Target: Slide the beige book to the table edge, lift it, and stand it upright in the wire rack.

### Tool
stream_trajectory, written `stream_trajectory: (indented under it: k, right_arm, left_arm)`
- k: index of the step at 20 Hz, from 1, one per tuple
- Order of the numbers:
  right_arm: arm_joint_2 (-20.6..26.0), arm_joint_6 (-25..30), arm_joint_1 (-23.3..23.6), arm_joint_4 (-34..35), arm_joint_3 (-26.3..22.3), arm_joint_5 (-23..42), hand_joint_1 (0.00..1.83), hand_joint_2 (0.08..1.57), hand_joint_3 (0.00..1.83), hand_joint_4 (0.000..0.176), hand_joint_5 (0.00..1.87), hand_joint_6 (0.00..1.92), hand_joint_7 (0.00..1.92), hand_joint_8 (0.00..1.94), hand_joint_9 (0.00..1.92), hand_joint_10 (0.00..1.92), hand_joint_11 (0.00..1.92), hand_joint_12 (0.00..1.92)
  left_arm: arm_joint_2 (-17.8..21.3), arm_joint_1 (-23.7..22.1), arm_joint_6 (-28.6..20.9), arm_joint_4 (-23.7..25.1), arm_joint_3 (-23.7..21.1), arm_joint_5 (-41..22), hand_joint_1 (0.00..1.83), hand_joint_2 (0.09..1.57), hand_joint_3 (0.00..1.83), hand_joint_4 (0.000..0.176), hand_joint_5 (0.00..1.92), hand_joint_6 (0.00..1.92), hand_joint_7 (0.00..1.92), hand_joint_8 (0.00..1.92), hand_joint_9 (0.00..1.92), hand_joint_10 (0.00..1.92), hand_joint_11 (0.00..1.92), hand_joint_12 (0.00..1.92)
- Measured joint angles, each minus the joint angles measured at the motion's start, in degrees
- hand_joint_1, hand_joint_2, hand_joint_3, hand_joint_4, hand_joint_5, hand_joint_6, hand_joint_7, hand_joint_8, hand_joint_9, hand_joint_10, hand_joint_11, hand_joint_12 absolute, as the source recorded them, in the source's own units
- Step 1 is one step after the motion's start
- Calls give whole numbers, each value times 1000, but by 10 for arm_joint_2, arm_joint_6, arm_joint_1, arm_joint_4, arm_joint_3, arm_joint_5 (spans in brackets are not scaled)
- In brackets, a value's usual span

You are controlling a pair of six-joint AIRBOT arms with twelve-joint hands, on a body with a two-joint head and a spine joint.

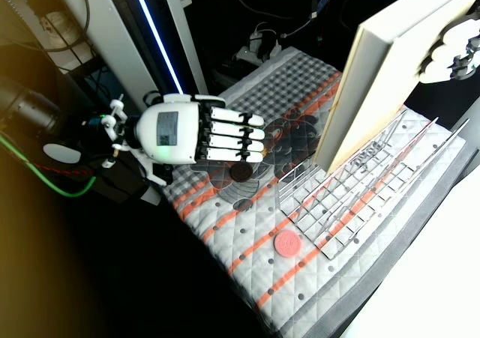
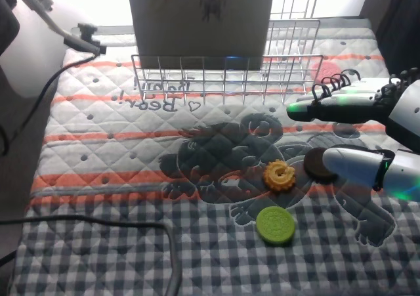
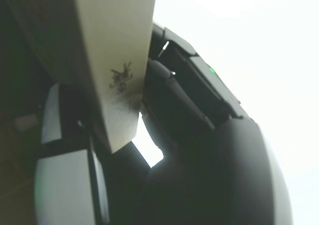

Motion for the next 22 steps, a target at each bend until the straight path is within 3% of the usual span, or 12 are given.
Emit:
stream_trajectory:
  k: [1,2,3,5,7,8,9,11,12,13,18,22]
  right_arm:
    - [0,1,-1,0,0,0,244,1371,0,11,520,0,536,0,515,0,498,23]
    - [0,1,-1,0,0,1,240,1371,0,9,520,0,532,0,513,0,495,21]
    - [0,1,-3,3,0,1,244,1377,2,1,523,1,534,1,511,0,490,19]
    - [0,1,-3,3,0,0,252,1388,6,5,515,0,526,0,499,0,479,13]
    - [0,2,-3,3,0,2,231,1388,4,18,513,0,528,1,501,1,483,14]
    - [0,2,-3,3,0,2,227,1382,1,21,515,1,526,0,496,0,474,10]
    - [0,2,-3,4,0,2,227,1385,2,22,513,0,523,0,494,0,470,9]
    - [0,2,-3,5,0,2,225,1392,5,2,514,0,522,0,492,0,469,8]
    - [0,2,-6,7,-2,4,226,1391,4,0,517,1,529,3,498,2,473,10]
    - [0,2,-7,9,-3,4,229,1395,5,0,517,1,528,2,499,3,479,12]
    - [3,3,-15,16,-9,8,243,1373,0,0,531,4,543,5,513,4,485,13]
    - [35,3,-28,30,-26,30,262,1357,0,11,520,0,534,0,473,0,420,0]
  left_arm:
    - [0,5,-1,1,0,3,1135,1070,0,0,810,382,956,335,995,154,422,1040]
    - [0,7,-3,3,0,6,1063,1052,0,0,773,115,861,102,906,67,389,1041]
    - [0,8,-6,3,0,8,1044,1041,0,0,747,29,821,27,862,28,373,1049]
    - [0,12,-15,-4,0,0,1003,1018,0,38,612,0,692,0,765,0,273,1100]
    - [0,17,-19,-5,0,-1,983,987,0,92,467,0,557,0,633,0,122,1141]
    - [0,18,-23,-6,0,-3,941,966,0,144,328,0,388,0,464,0,24,1054]
    - [1,21,-26,-5,0,-5,886,953,0,170,214,0,269,0,330,0,4,905]
    - [7,24,-31,-6,-2,-11,810,881,0,176,37,6,52,9,84,9,0,537]
    - [16,25,-32,-7,-10,-14,774,869,0,176,7,0,10,1,16,1,0,107]
    - [23,25,-31,-6,-15,-16,754,850,0,176,1,0,1,0,2,0,0,21]
    - [133,57,-16,1,-101,-76,732,835,0,176,0,0,0,0,0,0,0,0]
    - [216,208,0,-41,-193,-136,738,803,0,176,0,0,0,0,0,0,0,0]
